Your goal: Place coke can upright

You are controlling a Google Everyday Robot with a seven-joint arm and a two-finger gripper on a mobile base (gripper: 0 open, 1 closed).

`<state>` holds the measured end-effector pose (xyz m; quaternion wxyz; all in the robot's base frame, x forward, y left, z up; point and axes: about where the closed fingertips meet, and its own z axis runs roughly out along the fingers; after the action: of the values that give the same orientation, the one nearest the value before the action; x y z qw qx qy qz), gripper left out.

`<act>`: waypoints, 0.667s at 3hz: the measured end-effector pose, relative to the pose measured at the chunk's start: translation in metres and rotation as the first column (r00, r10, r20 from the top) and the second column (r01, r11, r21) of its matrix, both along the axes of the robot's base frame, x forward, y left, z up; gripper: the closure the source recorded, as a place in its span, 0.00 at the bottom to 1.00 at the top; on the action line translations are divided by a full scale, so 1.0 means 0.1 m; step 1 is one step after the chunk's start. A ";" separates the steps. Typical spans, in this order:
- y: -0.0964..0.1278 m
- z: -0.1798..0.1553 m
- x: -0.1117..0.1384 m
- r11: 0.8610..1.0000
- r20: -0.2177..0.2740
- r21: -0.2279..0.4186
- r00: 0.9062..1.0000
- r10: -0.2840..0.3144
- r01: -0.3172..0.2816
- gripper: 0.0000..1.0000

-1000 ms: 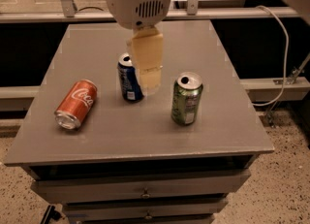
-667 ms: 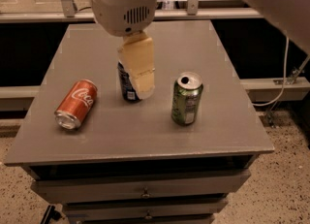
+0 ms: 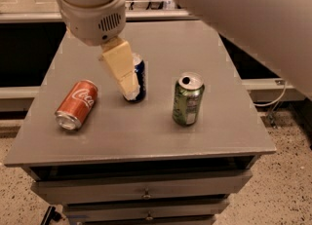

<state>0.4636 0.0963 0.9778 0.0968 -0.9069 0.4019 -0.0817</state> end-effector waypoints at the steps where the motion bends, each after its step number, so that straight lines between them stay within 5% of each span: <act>1: 0.21 -0.16 0.10 0.997 -0.023 -0.027 0.997 0.068 -0.068 0.00; 2: 0.36 -0.34 0.19 0.996 -0.039 -0.033 0.996 0.086 -0.087 0.00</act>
Offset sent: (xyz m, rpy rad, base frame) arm 0.0218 0.0357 -0.0597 -0.1065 0.1035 0.0966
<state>0.4826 0.1318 0.9441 0.0771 -0.9264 0.3624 -0.0672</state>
